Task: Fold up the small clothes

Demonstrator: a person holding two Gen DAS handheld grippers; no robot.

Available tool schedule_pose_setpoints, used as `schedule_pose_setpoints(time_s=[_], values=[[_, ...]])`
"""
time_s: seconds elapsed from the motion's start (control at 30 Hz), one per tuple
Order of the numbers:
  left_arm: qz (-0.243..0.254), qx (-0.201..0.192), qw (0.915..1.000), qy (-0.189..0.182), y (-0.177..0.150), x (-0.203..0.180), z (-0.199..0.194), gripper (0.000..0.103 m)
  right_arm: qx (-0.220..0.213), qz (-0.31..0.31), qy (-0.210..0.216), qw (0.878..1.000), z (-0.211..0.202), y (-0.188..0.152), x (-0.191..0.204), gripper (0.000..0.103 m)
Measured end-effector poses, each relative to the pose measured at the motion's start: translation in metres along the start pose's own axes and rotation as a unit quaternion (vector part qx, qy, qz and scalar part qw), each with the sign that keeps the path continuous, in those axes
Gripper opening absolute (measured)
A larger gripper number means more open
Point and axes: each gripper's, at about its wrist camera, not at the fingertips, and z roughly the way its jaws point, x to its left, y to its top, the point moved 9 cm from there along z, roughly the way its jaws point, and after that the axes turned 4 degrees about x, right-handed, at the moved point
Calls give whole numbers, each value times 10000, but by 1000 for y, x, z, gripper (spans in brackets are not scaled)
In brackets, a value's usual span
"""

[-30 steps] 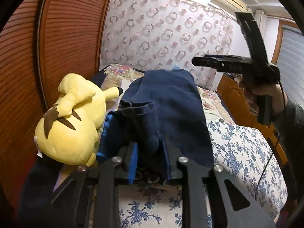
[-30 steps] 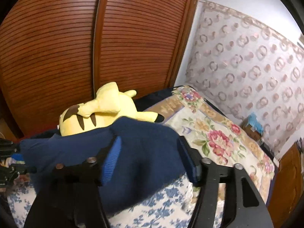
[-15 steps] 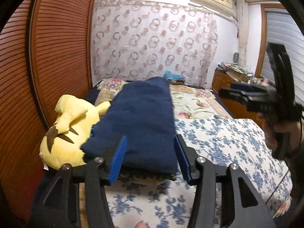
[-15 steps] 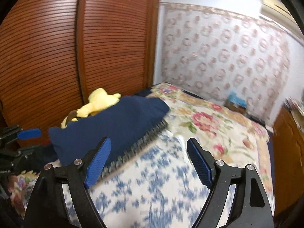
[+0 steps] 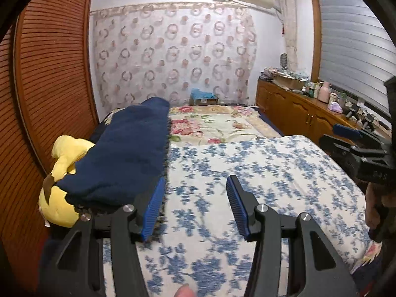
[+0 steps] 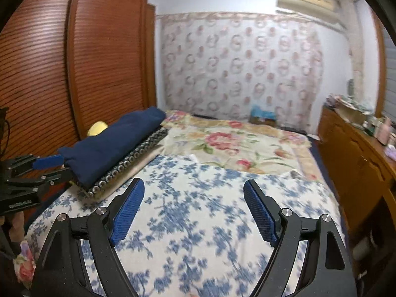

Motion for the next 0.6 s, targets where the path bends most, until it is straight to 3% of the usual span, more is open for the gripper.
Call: schedule_pose_setpoints(time_s=[0.3,0.6], values=[[28,-277,9996,-67,10,-36,-31,51,-461,405,-434,9972,-72,-16,-26,86],[-59,-442,9990,62,17,-37,-50,52,-578,586,-472,9955,-87,-20,-34,86]])
